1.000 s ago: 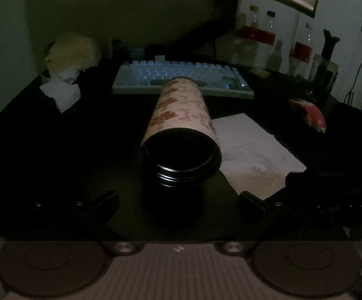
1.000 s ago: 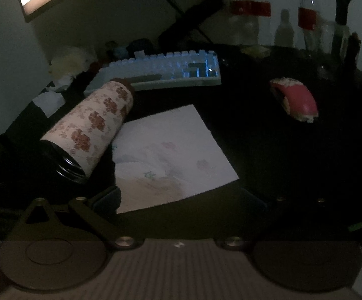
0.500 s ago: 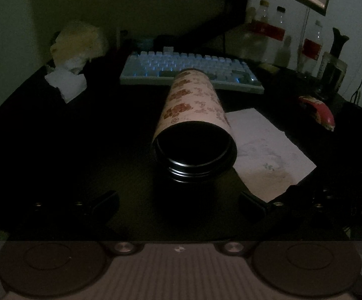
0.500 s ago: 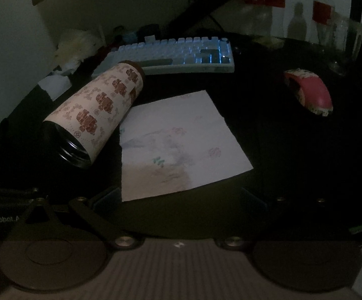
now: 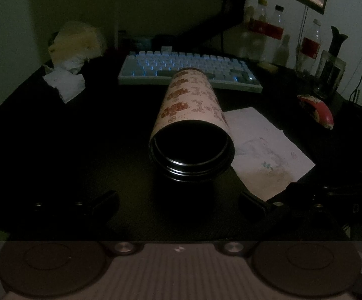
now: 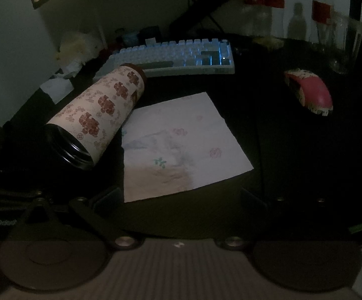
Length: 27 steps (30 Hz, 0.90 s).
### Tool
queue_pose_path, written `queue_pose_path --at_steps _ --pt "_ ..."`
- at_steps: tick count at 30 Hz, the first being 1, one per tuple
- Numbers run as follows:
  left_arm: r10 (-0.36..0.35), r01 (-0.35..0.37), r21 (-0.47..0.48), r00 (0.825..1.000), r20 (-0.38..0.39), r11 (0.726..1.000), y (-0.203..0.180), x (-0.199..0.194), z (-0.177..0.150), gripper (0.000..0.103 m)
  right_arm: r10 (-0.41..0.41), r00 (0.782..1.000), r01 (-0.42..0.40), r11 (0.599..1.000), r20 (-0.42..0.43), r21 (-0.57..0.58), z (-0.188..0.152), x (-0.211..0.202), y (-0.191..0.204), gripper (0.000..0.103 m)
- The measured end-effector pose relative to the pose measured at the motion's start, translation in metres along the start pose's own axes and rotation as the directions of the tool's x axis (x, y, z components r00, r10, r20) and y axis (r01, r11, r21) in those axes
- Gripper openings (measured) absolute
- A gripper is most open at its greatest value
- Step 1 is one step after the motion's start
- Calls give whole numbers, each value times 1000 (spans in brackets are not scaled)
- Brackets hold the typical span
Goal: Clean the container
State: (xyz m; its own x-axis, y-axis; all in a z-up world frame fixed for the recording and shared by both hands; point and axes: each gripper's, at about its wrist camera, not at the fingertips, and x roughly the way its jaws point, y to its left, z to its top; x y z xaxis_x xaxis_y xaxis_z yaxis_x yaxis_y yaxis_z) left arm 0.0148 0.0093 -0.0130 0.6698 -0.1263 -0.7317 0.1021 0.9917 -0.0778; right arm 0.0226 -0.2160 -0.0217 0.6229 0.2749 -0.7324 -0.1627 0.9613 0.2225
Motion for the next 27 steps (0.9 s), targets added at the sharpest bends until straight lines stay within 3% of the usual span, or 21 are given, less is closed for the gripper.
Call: queue_pose_path --at_steps 27 --pt "1 -1 0 1000 0 1000 -2 -2 -1 103 0 1000 0 1000 5 30 -4 -3 8 103"
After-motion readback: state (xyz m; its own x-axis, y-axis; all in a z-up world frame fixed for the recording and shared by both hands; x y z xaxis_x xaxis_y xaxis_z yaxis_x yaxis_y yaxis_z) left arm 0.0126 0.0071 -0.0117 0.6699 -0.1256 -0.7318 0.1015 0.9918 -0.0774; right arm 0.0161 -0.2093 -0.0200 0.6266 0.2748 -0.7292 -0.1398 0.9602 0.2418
